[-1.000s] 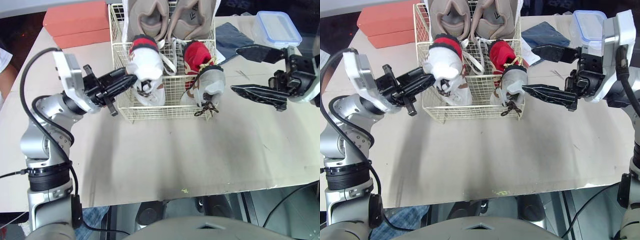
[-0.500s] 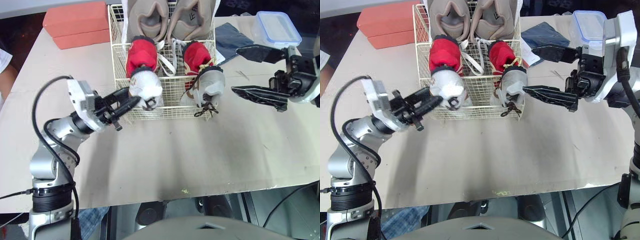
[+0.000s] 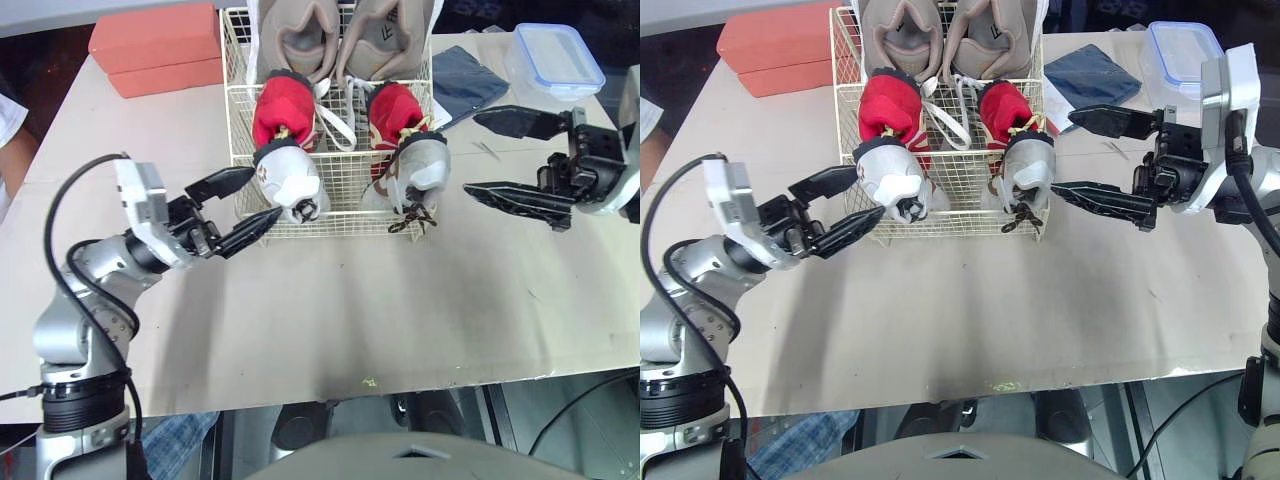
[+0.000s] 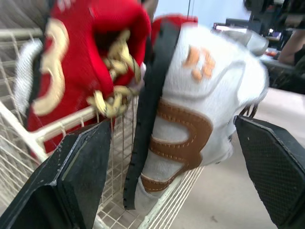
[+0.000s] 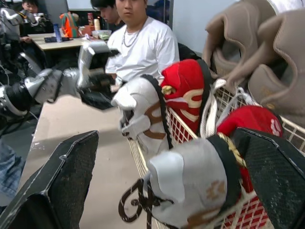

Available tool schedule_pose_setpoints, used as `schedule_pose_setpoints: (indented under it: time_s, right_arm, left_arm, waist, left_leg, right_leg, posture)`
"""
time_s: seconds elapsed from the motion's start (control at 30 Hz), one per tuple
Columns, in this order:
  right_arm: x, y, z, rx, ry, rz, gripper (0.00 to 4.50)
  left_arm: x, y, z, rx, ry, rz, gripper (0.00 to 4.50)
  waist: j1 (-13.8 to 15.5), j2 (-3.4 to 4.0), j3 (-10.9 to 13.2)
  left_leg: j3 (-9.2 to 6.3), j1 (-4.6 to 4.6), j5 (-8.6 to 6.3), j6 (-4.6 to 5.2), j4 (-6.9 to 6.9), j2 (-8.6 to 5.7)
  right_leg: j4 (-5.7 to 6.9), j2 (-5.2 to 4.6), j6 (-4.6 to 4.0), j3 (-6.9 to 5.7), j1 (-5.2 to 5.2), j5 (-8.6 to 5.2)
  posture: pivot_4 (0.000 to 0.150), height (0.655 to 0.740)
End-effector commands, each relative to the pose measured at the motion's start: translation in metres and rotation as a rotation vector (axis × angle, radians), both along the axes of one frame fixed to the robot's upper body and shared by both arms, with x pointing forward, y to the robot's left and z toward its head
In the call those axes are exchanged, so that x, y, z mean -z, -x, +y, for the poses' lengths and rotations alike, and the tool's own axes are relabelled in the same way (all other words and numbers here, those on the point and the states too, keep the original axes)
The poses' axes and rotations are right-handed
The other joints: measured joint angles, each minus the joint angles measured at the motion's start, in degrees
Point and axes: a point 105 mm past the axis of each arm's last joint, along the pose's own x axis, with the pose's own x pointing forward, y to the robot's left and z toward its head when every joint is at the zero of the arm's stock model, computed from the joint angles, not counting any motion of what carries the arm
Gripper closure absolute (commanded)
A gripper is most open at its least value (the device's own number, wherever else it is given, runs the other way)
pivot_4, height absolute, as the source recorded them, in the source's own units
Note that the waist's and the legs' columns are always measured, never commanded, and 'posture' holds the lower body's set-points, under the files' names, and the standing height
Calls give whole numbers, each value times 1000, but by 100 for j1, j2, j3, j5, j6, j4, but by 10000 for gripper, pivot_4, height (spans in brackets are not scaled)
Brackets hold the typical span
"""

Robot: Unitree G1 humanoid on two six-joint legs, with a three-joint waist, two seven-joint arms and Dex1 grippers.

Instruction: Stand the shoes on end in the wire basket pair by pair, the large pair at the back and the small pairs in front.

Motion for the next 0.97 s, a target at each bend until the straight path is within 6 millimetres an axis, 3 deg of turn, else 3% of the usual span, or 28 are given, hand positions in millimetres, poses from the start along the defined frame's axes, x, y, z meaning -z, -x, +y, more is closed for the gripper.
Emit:
schedule_pose_setpoints:
  time_s: [0.03,0.2,0.37,0.5,0.63,0.77,0.87,0.97]
  right_arm:
    - [-5,-1,-17,69,-1,-45,0]
    - [23,-13,-39,230,107,-78,0]
    - [62,-16,-60,325,158,-31,0]
    - [94,-19,-81,394,119,36,0]
    - [120,-24,-92,442,100,50,0]
    - [144,-25,-94,441,116,98,0]
    - [154,-25,-94,436,123,108,0]
    - [157,-26,-95,444,111,111,0]
  left_arm:
    - [-26,11,9,-19,21,-23,416]
    - [-22,2,46,-219,-34,38,416]
    - [11,1,75,-385,-204,89,416]
    - [47,8,90,-456,-229,145,416]
    - [90,17,80,-433,-267,209,416]
    - [121,15,47,-345,-260,228,416]
    - [128,13,40,-338,-255,233,416]
    - [126,14,50,-355,-266,227,416]
  waist:
    - [5,0,0]
    - [18,5,1]
    - [24,9,4]
    - [33,10,3]
    - [48,14,4]
    - [117,17,1]
    - [114,16,0]
    - [96,18,0]
  left_leg:
    - [0,0,0,0,0,0]
    - [1,2,0,0,-1,0]
    - [8,4,0,0,-5,-1]
    - [7,5,0,-1,-6,0]
    - [9,10,0,-1,-7,0]
    - [6,22,-1,1,-5,0]
    - [-1,22,-1,0,-2,0]
    - [-1,22,-1,0,-3,1]
  right_leg:
    - [0,0,0,0,0,0]
    - [1,2,0,-1,0,0]
    - [0,2,0,5,0,0]
    - [-2,1,0,5,1,0]
    - [0,0,-1,8,3,0]
    - [-2,0,-1,6,17,0]
    - [-1,-1,-1,4,21,0]
    - [1,0,-1,4,19,0]
  posture:
    - [1500,7400]
    - [1500,7400]
    - [1500,7400]
    - [1500,7400]
    - [1500,7400]
    - [1500,7400]
    - [1500,7400]
    - [1500,7400]
